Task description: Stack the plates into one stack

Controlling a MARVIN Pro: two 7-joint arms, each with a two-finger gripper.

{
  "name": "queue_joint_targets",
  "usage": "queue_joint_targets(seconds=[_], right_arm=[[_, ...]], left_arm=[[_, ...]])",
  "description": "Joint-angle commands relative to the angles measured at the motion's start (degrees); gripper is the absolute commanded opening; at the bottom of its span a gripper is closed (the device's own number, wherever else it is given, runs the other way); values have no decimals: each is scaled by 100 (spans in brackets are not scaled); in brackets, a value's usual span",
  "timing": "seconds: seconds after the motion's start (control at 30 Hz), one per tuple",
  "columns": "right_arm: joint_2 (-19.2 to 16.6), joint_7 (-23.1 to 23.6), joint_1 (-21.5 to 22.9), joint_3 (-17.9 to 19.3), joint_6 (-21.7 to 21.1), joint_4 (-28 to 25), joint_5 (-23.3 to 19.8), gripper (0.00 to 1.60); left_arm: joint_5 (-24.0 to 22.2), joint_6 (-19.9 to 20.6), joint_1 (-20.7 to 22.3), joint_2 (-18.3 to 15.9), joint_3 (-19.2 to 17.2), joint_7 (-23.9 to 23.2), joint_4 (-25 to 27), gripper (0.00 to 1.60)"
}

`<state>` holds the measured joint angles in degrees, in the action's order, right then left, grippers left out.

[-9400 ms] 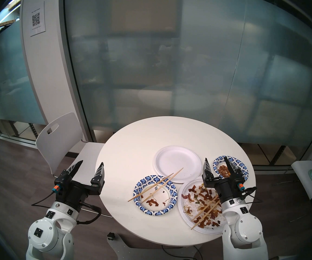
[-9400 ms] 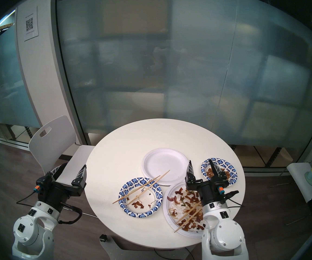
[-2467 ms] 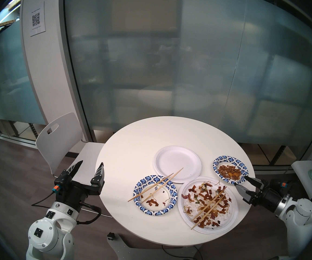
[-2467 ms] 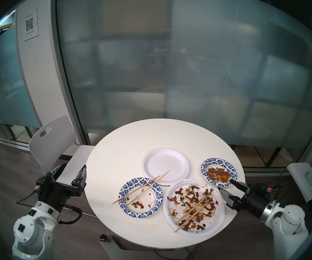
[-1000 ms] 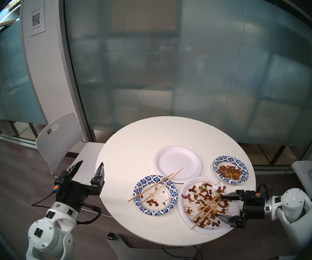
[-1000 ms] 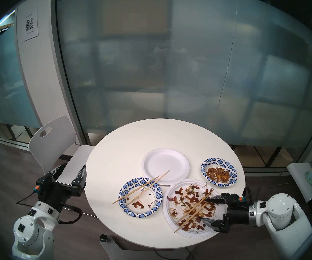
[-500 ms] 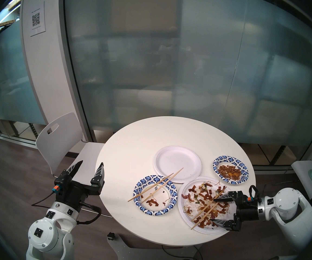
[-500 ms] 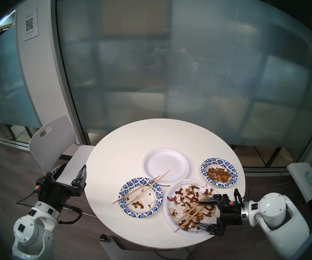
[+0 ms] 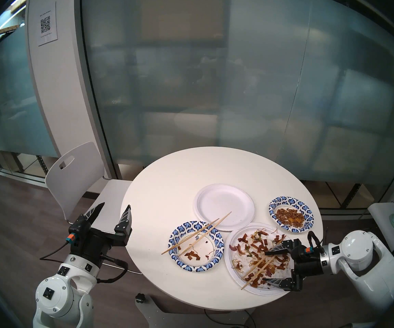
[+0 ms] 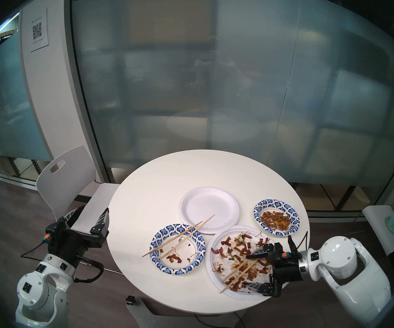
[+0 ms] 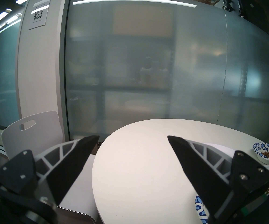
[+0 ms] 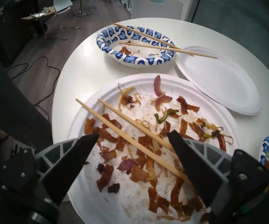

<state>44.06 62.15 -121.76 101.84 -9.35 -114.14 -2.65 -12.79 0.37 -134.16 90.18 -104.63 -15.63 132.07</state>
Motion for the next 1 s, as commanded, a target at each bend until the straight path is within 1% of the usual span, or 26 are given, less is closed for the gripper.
queue_joint_targets(seconds=[0.0,0.27,0.3,0.6,0.97], right_arm=[[-143,64,280,-90,60,-35,61,160],[-44,-65,607,-409,159,169,287,160],[-1,-107,619,-413,188,199,288,160],[16,-117,777,-515,190,303,326,160],[-37,-92,913,-663,189,399,409,160]], left_arm=[[12,-10,-1,-13,6,-12,116,160],[12,-10,-1,-13,6,-12,116,160],[12,-11,-1,-13,6,-12,116,160],[12,-10,-1,-13,6,-12,116,160],[12,-10,-2,-13,6,-12,118,160]])
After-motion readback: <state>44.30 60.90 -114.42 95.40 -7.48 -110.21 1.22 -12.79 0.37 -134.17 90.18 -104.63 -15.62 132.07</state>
